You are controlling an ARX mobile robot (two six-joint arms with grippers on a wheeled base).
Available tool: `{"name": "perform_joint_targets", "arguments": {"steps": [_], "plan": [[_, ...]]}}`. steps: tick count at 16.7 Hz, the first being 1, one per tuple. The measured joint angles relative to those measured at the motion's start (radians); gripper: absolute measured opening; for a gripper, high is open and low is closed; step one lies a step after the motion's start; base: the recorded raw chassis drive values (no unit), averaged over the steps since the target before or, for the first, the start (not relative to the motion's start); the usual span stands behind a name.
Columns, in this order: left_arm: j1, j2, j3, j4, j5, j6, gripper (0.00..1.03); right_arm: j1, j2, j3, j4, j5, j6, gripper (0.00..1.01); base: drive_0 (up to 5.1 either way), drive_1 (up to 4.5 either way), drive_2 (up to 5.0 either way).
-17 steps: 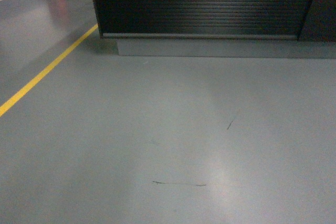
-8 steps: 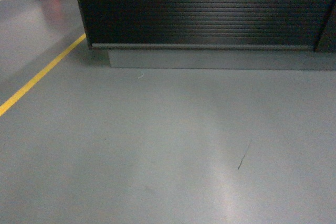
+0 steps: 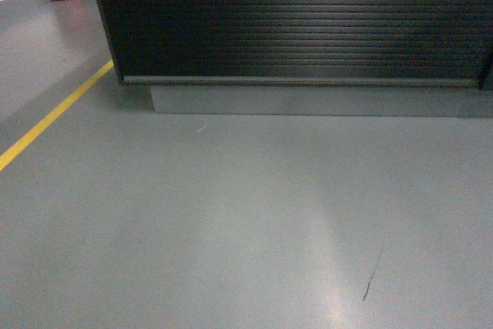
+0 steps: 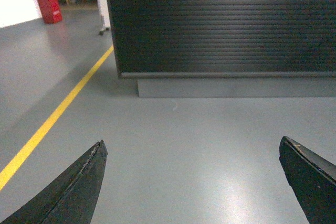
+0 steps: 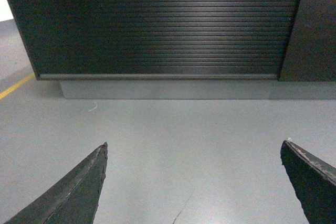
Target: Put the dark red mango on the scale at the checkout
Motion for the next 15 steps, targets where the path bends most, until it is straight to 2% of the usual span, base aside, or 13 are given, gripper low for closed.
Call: {"name": "perform_joint_targets", "arguments": {"steps": [15], "plan": [[0.000, 0.000, 0.000, 0.002, 0.000, 0.000, 0.98, 0.000, 0.000, 0.000, -0.001, -0.001, 0.000, 0.98, 0.0, 4.28, -4.3]]}}
